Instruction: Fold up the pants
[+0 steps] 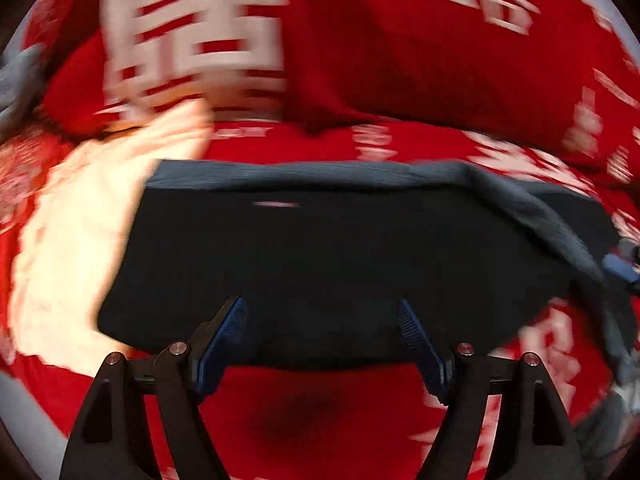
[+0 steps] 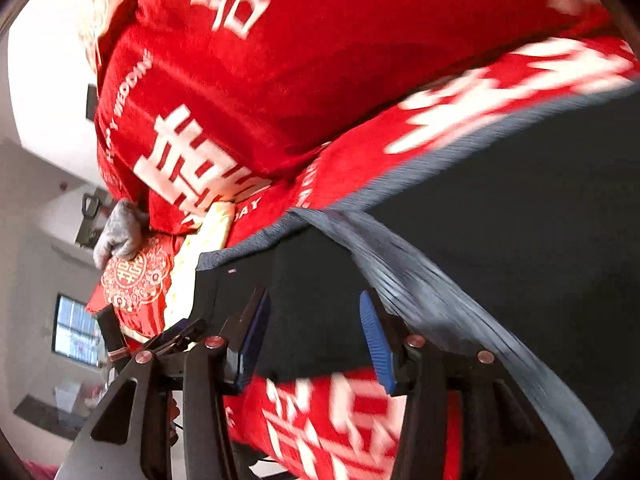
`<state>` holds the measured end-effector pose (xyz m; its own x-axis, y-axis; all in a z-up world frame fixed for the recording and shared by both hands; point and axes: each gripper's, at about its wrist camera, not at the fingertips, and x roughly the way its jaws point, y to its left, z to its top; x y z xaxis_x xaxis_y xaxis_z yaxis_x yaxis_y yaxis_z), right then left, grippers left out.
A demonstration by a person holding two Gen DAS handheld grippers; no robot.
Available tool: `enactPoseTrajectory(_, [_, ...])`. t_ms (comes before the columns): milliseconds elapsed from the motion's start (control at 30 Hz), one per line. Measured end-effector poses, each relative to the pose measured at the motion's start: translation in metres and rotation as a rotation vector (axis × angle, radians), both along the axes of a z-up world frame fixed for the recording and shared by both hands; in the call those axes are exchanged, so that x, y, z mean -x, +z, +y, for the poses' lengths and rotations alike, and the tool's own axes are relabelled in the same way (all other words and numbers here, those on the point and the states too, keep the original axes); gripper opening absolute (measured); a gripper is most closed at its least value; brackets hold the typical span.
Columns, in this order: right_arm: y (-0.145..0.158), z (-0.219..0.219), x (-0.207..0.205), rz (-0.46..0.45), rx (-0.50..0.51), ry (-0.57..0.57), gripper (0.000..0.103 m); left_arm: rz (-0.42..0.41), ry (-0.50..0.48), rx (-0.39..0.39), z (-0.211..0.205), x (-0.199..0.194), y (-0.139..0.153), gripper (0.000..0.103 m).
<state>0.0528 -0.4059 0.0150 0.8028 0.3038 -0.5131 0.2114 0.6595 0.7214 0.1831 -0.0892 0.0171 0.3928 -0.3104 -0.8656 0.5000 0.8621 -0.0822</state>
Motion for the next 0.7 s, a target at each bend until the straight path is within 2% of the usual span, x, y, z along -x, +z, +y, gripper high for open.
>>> enactPoseTrajectory(200, [-0.030,-0.036,0.133,0.072,0.011,-0.200,0.052,0.186,-0.160,0.125,-0.097,0.050,-0.014,0.079])
enactPoseTrajectory(300, [-0.046,-0.050,0.181,0.109,-0.008,-0.283,0.052,0.255,-0.234,0.141,-0.156,0.079,-0.028,0.079])
enactPoseTrajectory(400, [-0.064,-0.060,0.224,0.148,-0.034,-0.344,0.052,0.324,-0.268,0.140,-0.195,0.098,-0.038,0.079])
enactPoseTrajectory(533, [-0.086,-0.065,0.246,0.169,-0.078,-0.341,0.052,0.335,-0.313,0.104,-0.242,0.124,-0.047,0.079])
enactPoseTrajectory(633, [-0.097,-0.067,0.248,0.115,-0.152,-0.316,0.052,0.299,-0.319,0.074,-0.256,0.137,-0.046,0.079])
enactPoseTrajectory(700, [-0.100,-0.065,0.241,0.104,-0.163,-0.293,0.052,0.297,-0.324,0.069,-0.260,0.142,-0.045,0.079])
